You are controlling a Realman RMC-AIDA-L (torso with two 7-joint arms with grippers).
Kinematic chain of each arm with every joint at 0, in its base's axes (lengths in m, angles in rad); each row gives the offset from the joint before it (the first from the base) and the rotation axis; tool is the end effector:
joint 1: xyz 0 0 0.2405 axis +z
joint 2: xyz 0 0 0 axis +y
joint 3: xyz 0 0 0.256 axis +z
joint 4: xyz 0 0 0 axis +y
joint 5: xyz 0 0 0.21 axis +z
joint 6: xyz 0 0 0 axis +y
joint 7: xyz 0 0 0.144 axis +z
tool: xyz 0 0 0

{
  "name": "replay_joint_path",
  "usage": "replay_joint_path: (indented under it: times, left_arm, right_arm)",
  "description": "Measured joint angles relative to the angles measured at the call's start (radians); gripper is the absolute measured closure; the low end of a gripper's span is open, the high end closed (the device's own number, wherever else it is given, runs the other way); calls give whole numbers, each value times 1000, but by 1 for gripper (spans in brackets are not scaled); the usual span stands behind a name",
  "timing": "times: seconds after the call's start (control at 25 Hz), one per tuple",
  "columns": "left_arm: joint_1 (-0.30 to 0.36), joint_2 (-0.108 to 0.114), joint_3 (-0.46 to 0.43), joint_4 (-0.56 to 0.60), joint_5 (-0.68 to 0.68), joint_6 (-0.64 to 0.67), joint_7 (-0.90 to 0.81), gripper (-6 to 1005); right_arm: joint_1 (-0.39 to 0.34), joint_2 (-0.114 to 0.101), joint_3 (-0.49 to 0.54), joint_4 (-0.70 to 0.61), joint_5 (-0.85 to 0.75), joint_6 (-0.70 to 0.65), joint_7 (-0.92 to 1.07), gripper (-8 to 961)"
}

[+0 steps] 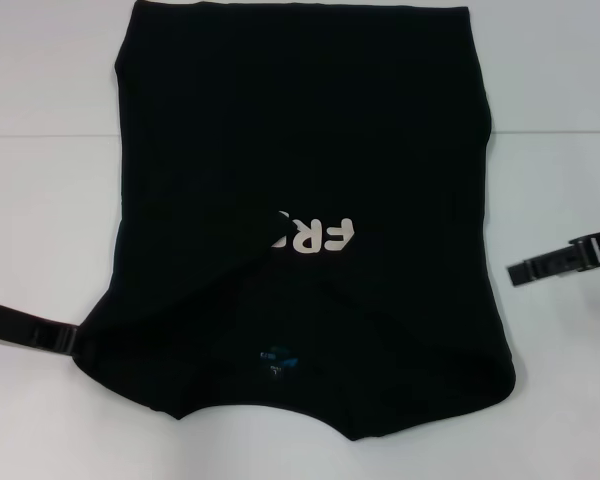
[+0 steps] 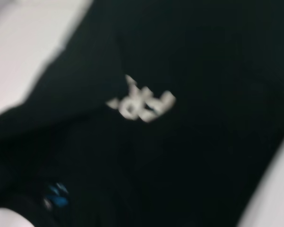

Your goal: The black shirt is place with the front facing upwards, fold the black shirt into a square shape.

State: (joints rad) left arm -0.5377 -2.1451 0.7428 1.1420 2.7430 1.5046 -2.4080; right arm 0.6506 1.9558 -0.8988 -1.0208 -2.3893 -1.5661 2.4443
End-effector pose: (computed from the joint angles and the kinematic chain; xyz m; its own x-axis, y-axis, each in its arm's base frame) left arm -0.2982 0.3395 0.0442 0.3944 0.9084 0.1391 0.8474 -0.3009 -0.4374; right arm 0.2401 0.3823 0.0699 0.5216 -0.8375 -0.1628 -0.8395 -0.4698 -0.2729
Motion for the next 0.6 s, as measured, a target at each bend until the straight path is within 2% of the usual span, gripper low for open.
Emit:
replay_joint_path:
  times: [0.08, 0.16, 0.28, 0.36, 0.6]
  left_arm:
    - [0, 14, -21, -22, -28, -1, 28, 983]
    - [-1, 28, -29, -48, -55, -5, 52, 983]
    - [-2, 49, -31, -87, -87, -11, 80, 983]
    - [-1, 55, -31, -100, -97, -16, 91, 983]
    - [-2, 58, -32, -117, -100, -33, 105, 983]
  right_arm:
    - [51, -5, 21, -4, -112, -76, 100, 38]
    - [86, -1, 35, -4, -191, -118, 141, 39]
    - [114, 23, 18, 2, -270, -138, 164, 42]
    - [119, 41, -15, 3, -289, -131, 154, 44]
    - [142, 91, -143, -2, -370, -79, 138, 51]
